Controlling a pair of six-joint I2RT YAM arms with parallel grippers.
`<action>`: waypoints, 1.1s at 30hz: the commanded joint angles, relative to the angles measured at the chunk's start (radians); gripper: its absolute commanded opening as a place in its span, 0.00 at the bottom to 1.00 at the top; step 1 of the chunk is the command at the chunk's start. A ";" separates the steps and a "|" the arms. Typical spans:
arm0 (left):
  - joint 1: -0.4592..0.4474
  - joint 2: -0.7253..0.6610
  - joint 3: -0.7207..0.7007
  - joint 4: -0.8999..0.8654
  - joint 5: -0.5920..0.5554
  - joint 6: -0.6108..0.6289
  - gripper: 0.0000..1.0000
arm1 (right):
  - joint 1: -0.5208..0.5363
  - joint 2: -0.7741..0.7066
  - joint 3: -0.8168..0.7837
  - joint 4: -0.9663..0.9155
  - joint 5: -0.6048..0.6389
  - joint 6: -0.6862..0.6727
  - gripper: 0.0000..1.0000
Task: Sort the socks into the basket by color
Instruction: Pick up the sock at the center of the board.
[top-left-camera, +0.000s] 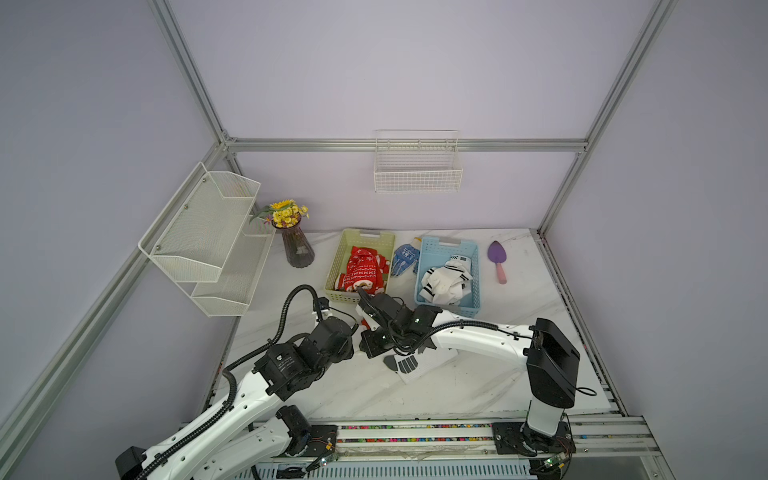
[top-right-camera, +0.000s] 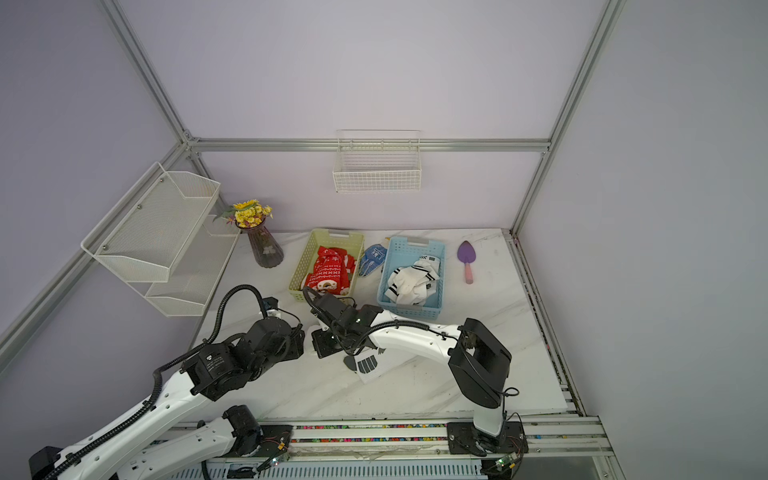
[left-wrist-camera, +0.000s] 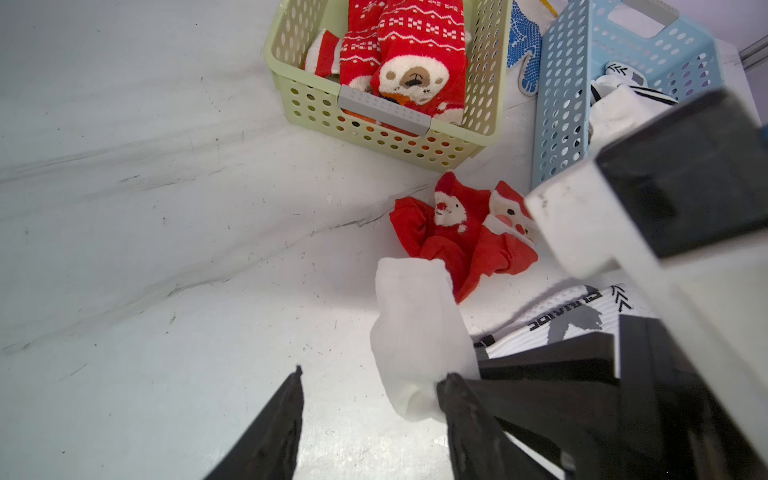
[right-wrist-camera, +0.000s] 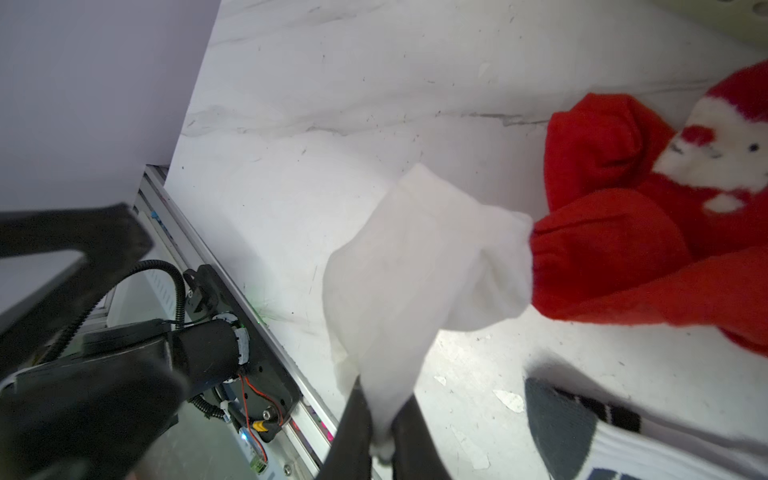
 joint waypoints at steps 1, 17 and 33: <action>-0.002 0.010 -0.009 0.027 -0.035 -0.029 0.55 | 0.003 -0.051 0.034 -0.039 0.009 -0.019 0.13; -0.001 0.063 0.002 0.083 0.002 -0.008 0.55 | -0.032 -0.118 0.058 -0.141 0.128 -0.073 0.13; -0.002 0.151 0.013 0.187 0.055 0.018 0.56 | -0.221 -0.210 0.051 -0.191 0.163 -0.143 0.12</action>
